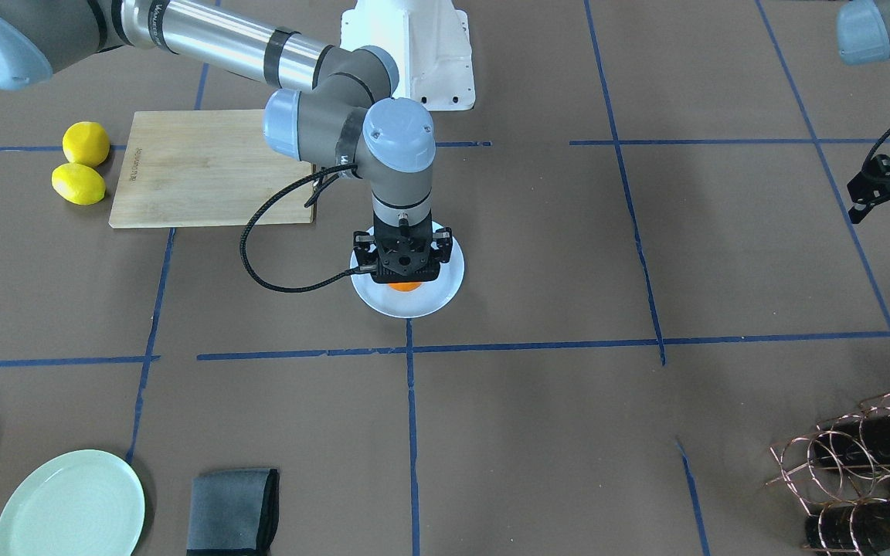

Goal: Pick orange to plate
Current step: 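Lift the orange with the right gripper and carry it over the plate, then lower the orange onto the plate and open the right gripper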

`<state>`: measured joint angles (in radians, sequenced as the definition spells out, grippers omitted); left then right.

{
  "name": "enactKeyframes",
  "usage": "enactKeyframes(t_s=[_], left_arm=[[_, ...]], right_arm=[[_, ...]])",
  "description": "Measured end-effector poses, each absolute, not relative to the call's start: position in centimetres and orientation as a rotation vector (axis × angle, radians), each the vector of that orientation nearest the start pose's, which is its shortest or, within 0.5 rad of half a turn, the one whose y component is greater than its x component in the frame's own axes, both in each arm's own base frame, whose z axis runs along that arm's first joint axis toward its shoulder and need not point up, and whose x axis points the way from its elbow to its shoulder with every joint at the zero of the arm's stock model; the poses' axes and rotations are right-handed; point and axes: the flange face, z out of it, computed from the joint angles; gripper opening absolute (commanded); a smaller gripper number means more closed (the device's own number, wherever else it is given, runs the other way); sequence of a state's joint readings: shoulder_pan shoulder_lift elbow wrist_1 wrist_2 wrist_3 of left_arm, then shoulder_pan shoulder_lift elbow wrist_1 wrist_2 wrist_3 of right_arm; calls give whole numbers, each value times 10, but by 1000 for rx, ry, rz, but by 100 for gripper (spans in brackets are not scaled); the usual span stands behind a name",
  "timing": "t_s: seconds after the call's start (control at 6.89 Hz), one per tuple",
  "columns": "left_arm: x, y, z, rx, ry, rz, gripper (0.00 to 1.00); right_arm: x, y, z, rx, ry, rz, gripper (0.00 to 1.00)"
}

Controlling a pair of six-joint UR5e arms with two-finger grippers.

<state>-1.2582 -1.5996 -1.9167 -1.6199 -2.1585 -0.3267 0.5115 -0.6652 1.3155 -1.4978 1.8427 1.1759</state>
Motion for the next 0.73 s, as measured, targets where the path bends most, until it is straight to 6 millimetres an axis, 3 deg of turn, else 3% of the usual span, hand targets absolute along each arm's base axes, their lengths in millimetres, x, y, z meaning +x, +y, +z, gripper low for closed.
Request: enactKeyframes(t_s=[0.29, 0.44, 0.73], left_arm=[[81, -503, 479, 207, 679, 110, 100], [81, -503, 479, 205, 680, 110, 100], [78, -500, 482, 200, 685, 112, 100]], right_arm=[[-629, -474, 185, 81, -777, 15, 100], [-617, -475, 172, 85, -794, 21, 100], [-549, -497, 146, 61, -831, 51, 100]])
